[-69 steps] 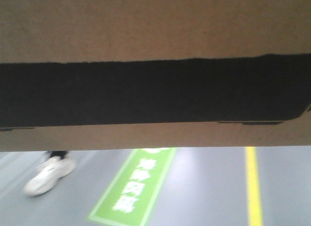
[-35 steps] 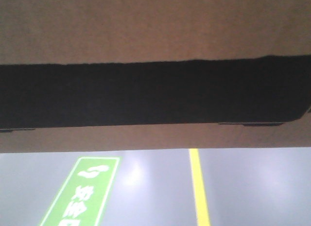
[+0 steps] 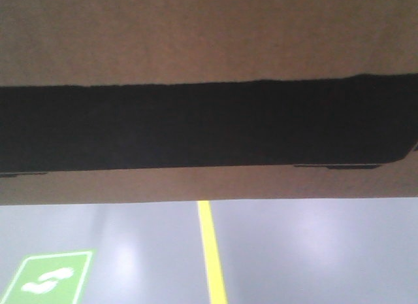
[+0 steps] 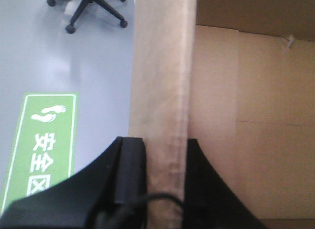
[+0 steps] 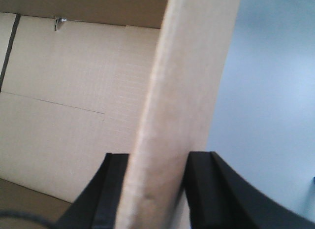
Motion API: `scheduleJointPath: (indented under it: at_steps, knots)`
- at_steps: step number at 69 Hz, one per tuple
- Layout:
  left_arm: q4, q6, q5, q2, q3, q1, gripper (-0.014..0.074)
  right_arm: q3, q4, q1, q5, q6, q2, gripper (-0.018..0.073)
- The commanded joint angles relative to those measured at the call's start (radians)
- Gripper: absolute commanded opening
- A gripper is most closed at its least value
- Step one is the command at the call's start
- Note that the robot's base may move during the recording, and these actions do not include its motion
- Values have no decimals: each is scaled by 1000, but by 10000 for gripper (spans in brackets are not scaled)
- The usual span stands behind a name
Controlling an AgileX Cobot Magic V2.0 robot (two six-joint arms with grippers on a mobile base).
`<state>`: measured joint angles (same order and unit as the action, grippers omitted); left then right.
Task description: Grab box from left shelf to table start
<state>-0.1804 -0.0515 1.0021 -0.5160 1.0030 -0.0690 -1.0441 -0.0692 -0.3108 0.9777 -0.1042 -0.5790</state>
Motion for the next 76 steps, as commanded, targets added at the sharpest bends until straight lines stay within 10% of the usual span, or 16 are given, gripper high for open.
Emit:
scheduleJointPath:
  at_steps: [1,76]
  knots:
    - [-69,-31,-195,-2,42,-7,-104,-32,-2,-3,-103,23,-2,69]
    - [-69,-31,-195,-2,42,-7,-104,-32,-2,-3,-103,23,-2,69]
